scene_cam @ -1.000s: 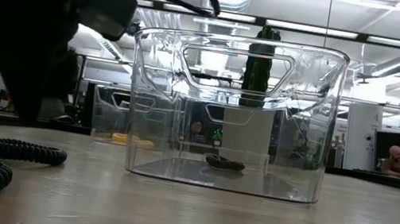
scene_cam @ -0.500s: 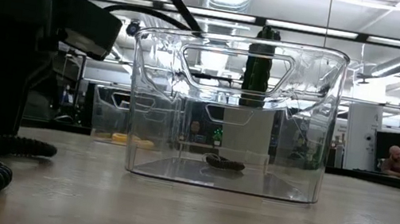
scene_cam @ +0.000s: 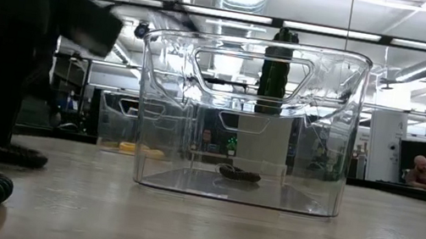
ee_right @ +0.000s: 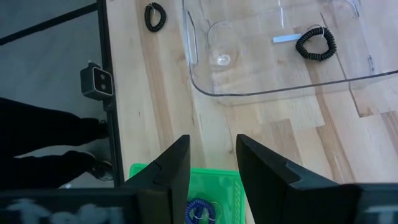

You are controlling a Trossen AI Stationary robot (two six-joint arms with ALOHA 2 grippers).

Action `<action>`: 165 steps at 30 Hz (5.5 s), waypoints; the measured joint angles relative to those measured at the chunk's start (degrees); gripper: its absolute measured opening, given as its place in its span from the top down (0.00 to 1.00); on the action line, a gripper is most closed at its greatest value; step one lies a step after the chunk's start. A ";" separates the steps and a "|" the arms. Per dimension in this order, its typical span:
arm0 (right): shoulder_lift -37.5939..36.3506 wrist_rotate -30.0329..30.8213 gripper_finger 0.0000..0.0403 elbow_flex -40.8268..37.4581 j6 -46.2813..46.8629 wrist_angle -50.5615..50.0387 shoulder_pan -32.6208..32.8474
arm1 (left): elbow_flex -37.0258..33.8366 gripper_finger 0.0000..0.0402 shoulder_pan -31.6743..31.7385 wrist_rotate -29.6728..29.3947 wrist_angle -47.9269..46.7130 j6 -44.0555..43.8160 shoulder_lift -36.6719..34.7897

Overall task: Sort spring keychains
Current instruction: Put the top black spring keychain into the bottom transparent bin, then put the black spring keychain into the bottom transparent bin, then put the yellow spring keychain into the top transparent bin

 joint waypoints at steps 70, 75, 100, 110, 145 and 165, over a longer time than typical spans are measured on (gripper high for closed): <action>0.00 0.98 0.77 -0.02 -0.48 -0.01 0.37 | 1.32 0.63 -5.93 -1.17 13.65 -5.04 -6.69; 0.00 0.99 0.75 -0.02 -0.44 -0.02 0.61 | 1.22 0.63 -5.90 -0.95 16.00 -2.23 -2.29; 0.00 1.16 0.78 -0.02 0.20 0.07 0.61 | 1.30 0.83 -5.76 0.97 19.57 9.17 6.18; 0.00 1.62 0.81 -0.02 0.02 0.20 0.61 | 2.71 0.99 -5.33 1.00 11.22 5.79 4.57; 0.02 1.67 0.81 -0.02 1.62 1.08 0.61 | 22.24 0.69 23.13 -3.53 0.51 26.99 -7.83; 0.02 1.57 0.79 -0.02 -1.45 1.05 0.61 | 11.99 0.61 -4.12 2.11 -19.51 -10.03 -13.93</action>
